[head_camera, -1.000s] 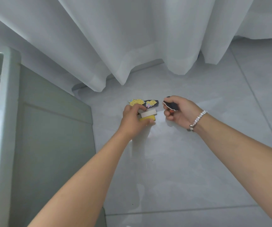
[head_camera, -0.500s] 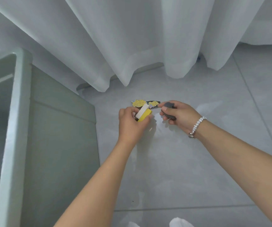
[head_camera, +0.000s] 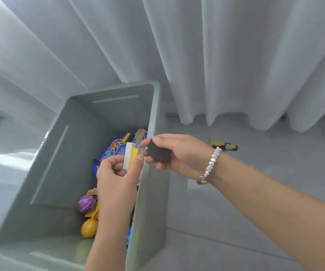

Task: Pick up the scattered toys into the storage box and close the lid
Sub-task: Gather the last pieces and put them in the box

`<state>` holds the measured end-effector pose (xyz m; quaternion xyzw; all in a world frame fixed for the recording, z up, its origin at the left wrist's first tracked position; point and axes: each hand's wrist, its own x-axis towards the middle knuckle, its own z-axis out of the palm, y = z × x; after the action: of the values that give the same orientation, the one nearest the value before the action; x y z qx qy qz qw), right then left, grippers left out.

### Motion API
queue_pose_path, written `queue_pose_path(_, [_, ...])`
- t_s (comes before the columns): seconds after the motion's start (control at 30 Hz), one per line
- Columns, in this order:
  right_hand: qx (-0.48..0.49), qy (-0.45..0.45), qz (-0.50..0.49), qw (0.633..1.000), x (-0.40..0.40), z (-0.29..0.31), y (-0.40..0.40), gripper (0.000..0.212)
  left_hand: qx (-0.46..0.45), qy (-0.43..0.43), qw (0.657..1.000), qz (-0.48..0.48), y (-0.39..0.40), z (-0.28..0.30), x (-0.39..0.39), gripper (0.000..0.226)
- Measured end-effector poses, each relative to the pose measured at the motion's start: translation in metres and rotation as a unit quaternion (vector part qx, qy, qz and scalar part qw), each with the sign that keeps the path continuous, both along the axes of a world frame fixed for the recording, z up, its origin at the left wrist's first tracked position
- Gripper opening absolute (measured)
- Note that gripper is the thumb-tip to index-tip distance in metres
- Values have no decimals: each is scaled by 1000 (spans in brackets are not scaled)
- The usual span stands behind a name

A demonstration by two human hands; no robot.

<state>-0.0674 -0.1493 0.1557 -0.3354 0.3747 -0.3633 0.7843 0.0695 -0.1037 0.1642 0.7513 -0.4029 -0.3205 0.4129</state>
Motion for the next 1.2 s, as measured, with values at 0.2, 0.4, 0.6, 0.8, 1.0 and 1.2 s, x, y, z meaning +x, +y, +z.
queue_pose_path(0.2, [21, 107, 47, 993, 89, 15, 2, 40, 76, 81, 991, 71, 16, -7, 73, 46])
queue_pose_path(0.4, [-44, 201, 82, 975, 99, 8, 11, 45, 51, 55, 995, 61, 22, -4, 76, 39])
queue_pose_path(0.6, [-72, 160, -52, 983, 50, -2, 13, 21, -42, 28, 999, -9, 16, -6, 27, 13])
queue_pose_path(0.8, [-76, 225, -161, 958, -26, -44, 16, 19, -87, -75, 982, -149, -6, -29, -51, 13])
queue_pose_path(1.0, [-80, 347, -188, 916, -91, -113, 11, 13, 55, -108, 947, -298, -51, -98, -115, 16])
queue_pose_path(1.2, [-100, 543, -173, 816, -137, -193, 0, 26, 190, -161, 913, -324, -96, -185, -142, 28])
